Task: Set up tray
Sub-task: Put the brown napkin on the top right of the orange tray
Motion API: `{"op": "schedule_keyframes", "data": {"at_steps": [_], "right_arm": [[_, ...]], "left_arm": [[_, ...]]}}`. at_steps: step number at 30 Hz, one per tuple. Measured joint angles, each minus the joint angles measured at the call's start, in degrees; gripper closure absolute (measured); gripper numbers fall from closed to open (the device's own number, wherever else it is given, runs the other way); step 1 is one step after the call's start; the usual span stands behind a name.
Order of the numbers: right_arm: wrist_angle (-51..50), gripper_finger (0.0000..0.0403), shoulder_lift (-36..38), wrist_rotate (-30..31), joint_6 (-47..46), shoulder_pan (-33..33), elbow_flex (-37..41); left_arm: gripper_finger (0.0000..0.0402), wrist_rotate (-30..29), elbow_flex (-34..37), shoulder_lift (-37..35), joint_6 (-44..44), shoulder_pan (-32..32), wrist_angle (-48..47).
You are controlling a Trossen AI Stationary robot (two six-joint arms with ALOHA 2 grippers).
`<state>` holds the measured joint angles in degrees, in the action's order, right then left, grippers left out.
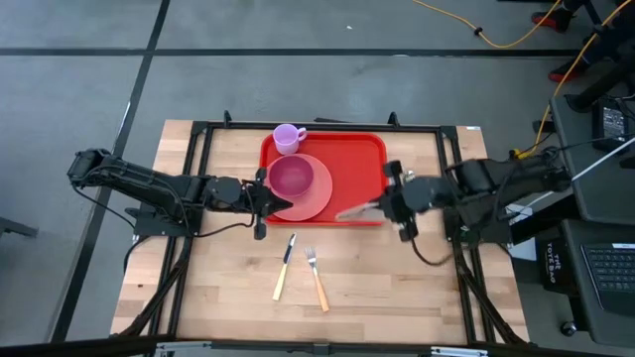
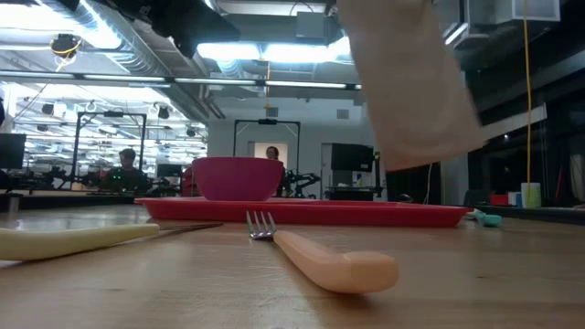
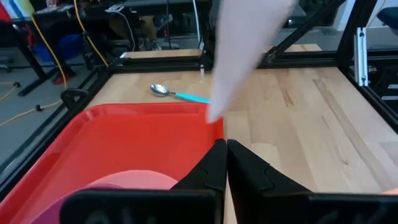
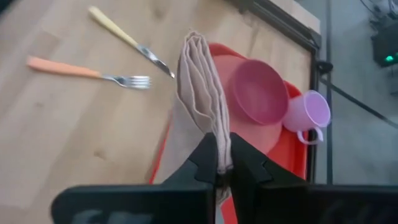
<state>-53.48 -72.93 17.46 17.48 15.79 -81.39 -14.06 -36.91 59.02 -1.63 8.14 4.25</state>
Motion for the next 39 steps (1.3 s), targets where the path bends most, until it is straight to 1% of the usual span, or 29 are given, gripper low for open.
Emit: {"op": "schedule_keyframes", "data": {"at_steps": [2,6,10,12,15,17,24,29,31,35,39], "right_arm": [[2.73,0.0381,1.49,-2.19,3.06,-3.65,2.75],[7.95,0.0381,4.85,-4.29,9.77,-10.36,8.41],[14.70,0.0381,7.27,-6.27,19.67,-16.88,14.15],[18.14,0.0381,7.71,-9.13,23.32,-20.10,16.53],[21.47,0.0381,7.75,-14.93,26.37,-24.36,19.30],[23.07,0.0381,7.75,-16.63,28.32,-26.83,20.59],[26.30,0.0381,7.67,-19.41,33.13,-34.86,20.86],[28.35,0.0381,5.75,-28.48,36.53,-41.06,20.82],[29.31,0.0381,4.68,-30.75,38.12,-43.19,20.82],[31.63,0.0381,2.21,-31.38,40.34,-46.59,20.82],[34.80,0.0381,-0.01,-33.71,43.10,-49.80,20.82]], "left_arm": [[0.0394,0.00,0.00,0.00,0.00,0.00,-0.07],[0.0396,0.00,0.00,0.00,-0.04,0.00,-0.09],[0.0397,0.00,0.00,0.00,-0.16,0.00,-0.09],[0.0397,0.02,0.00,0.00,-0.62,0.00,-0.06],[0.0395,0.00,-0.01,0.00,-0.79,0.00,0.33],[0.0394,0.00,0.00,0.00,-0.80,0.00,0.31],[0.0396,0.00,0.00,0.00,-0.72,0.00,0.28],[0.0393,0.00,0.00,0.00,-0.51,0.00,0.28],[0.0394,0.00,0.00,0.00,0.25,0.01,0.27],[0.0398,0.00,0.00,0.00,1.38,0.00,0.26],[0.0396,0.00,0.00,0.00,1.39,0.01,0.26]]}}
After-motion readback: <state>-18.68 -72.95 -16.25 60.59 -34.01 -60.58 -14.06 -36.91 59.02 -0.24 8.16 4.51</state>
